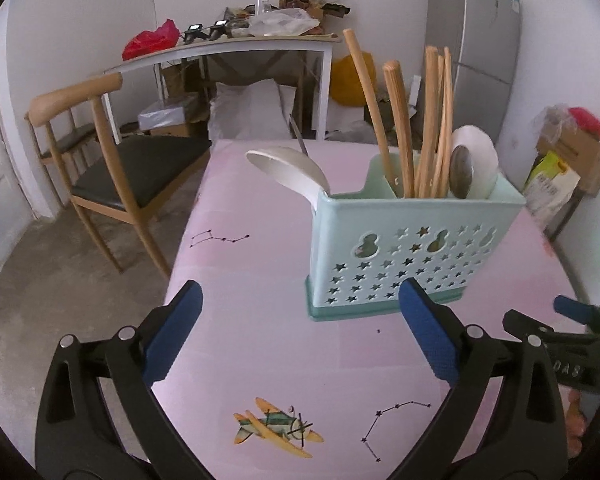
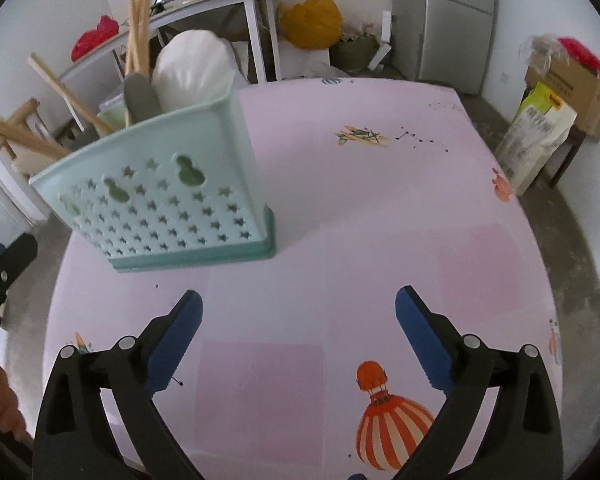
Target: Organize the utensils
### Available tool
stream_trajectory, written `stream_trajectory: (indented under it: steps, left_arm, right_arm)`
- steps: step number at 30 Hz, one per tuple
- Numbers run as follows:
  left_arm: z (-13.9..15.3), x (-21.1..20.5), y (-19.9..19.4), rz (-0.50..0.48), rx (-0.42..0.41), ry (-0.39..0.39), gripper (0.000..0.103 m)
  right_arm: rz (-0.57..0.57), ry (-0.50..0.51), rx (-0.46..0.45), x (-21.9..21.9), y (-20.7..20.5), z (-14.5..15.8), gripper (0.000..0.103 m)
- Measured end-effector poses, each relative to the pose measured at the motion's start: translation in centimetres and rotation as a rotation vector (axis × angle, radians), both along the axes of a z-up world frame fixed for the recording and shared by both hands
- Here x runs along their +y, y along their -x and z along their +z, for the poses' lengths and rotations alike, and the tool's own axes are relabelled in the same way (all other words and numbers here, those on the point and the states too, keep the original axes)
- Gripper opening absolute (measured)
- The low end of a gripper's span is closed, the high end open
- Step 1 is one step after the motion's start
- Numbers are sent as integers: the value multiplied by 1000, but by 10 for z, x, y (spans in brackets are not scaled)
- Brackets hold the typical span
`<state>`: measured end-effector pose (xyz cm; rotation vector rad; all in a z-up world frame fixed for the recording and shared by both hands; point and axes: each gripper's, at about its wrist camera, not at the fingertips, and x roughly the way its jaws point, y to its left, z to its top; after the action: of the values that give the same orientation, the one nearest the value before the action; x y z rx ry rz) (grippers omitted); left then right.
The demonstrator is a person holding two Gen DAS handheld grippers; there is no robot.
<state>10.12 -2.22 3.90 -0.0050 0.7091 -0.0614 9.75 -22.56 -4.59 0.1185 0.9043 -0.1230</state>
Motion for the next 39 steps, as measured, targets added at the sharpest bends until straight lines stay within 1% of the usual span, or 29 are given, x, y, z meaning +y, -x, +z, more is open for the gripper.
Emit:
stream_trajectory:
  steps: [5, 8, 14, 22, 25, 30, 39]
  left_arm:
    - [1, -6, 5, 42, 15, -84, 95]
    - [2, -2, 6, 62, 24, -90, 95]
    - [11, 6, 12, 137, -16, -111, 95]
    - [14, 16, 6, 197, 15, -102, 95]
    - [15, 19, 5, 224, 11, -94, 95]
    - [12, 23, 0, 244, 29, -80, 95]
    - [9, 20, 1, 234, 44, -78, 95]
  right_arm:
    - [29, 119, -51, 21, 11, 9, 96]
    - [37, 156, -75, 28, 15, 17, 96]
    - [37, 157, -94, 31, 15, 27, 96]
    - [35, 130, -90, 29, 11, 28, 96]
    - [32, 122, -84, 27, 10, 26, 96]
    - [33, 119, -85, 26, 9, 25, 96]
    - [46, 112, -76, 26, 7, 23, 96]
